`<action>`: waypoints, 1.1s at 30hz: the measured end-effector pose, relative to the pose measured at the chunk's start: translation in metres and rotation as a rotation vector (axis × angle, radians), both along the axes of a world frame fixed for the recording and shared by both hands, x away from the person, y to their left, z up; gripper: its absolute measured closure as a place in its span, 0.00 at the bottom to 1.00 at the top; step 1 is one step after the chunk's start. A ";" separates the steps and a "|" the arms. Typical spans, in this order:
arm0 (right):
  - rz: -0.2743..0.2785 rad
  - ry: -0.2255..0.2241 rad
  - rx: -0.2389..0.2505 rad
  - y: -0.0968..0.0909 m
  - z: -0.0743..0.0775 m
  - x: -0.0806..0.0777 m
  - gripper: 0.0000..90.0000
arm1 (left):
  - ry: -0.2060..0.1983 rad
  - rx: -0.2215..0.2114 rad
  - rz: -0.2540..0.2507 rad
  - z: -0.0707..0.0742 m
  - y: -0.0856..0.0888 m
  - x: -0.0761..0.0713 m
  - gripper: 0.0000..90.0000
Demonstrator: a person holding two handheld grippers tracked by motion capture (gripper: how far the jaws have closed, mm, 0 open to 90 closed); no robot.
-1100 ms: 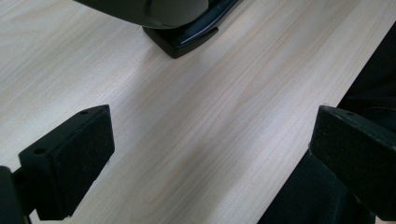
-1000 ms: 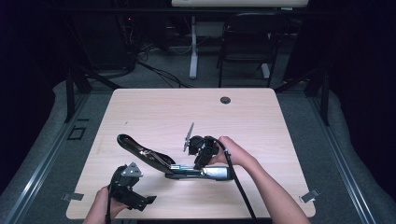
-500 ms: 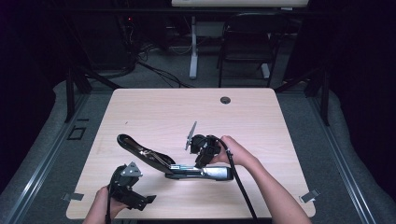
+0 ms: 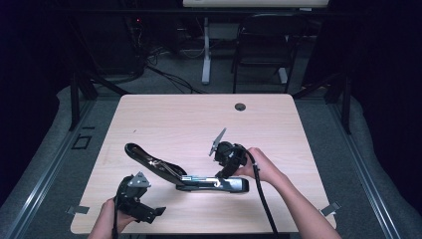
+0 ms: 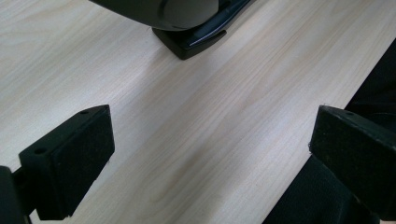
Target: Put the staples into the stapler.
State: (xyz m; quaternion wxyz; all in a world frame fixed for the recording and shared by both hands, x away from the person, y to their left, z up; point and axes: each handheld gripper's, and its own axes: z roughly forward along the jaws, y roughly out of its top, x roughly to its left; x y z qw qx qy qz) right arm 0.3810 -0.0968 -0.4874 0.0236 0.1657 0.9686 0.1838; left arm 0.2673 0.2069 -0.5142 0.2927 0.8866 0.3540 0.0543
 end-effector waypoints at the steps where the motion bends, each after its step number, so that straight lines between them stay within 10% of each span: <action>1: -0.017 -0.010 0.007 -0.003 0.000 -0.002 0.50 | -0.001 -0.004 0.004 0.000 0.000 0.000 0.00; 22: -0.200 -0.074 0.079 -0.053 -0.001 -0.030 0.17 | 0.008 -0.014 0.040 0.000 0.007 0.006 0.00; 23: -0.213 -0.077 0.092 -0.054 -0.003 -0.031 0.17 | 0.010 -0.015 0.040 0.000 0.007 0.006 0.00; 24: -0.230 -0.108 0.215 -0.054 -0.012 -0.032 0.17 | 0.013 -0.011 0.041 -0.001 0.008 0.007 0.00; 25: -0.222 -0.083 0.079 -0.057 -0.002 -0.033 0.17 | 0.014 -0.012 0.044 -0.001 0.008 0.007 0.00; 26: -0.231 -0.101 0.198 -0.057 -0.010 -0.033 0.17 | 0.017 -0.011 0.047 -0.001 0.009 0.007 0.00; 27: -0.233 -0.106 0.192 -0.058 -0.010 -0.033 0.17 | 0.023 -0.014 0.053 -0.001 0.010 0.008 0.00; 28: -0.237 -0.106 -0.005 -0.061 0.003 -0.035 0.17 | 0.023 -0.011 0.053 -0.001 0.011 0.008 0.00; 33: -0.254 -0.098 0.069 -0.067 -0.003 -0.038 0.18 | 0.032 -0.019 0.081 -0.001 0.014 0.011 0.00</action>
